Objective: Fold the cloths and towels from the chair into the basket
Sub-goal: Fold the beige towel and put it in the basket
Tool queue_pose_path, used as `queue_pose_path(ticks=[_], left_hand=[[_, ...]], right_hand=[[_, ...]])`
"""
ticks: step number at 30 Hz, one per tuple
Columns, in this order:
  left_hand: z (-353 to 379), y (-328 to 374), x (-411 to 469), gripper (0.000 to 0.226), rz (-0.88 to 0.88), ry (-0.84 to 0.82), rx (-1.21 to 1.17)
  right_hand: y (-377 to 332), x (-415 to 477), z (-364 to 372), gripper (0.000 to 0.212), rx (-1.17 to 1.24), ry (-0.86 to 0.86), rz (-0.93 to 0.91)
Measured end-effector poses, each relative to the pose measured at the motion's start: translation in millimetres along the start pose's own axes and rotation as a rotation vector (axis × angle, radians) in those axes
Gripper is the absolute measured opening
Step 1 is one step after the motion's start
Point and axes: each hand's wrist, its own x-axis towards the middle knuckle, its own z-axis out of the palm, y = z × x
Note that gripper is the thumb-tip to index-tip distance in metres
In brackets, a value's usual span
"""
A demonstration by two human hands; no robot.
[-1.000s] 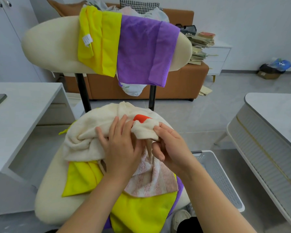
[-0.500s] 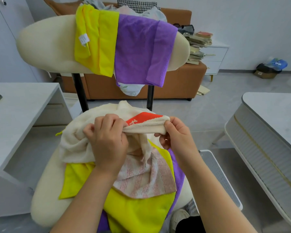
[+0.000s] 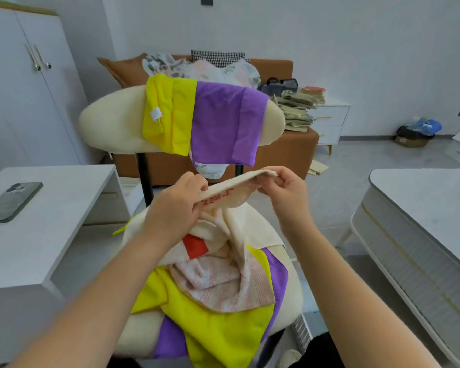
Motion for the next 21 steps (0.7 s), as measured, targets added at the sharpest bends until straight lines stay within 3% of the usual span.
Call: queue_pose_path(ticks=[3, 7, 14, 17, 21], left_hand=[[-30.6, -3.7, 19.1, 0.013, -0.123, -0.072, 0.217], [-78.0, -12.1, 38.9, 0.023, -0.374, -0.123, 0.42], [-147.8, 6.6, 88.5, 0.035, -0.64, -0.302, 0.64], [-172.2, 14.4, 107.4, 0.037, -0.825, -0.263, 0.289], [-189.0, 23.6, 129.9, 0.027, -0.854, 0.005, -0.569]], right_hand=[[-31.2, 19.2, -4.5, 0.018, 0.072, 0.126, 0.012], [-65.4, 41.2, -19.2, 0.012, 0.085, 0.252, 0.031], [-131.2, 58.2, -26.7, 0.008, 0.071, 0.262, 0.045], [-158.1, 60.2, -23.8, 0.014, 0.088, 0.243, 0.057], [-188.8, 61.7, -13.1, 0.013, 0.155, 0.227, -0.08]])
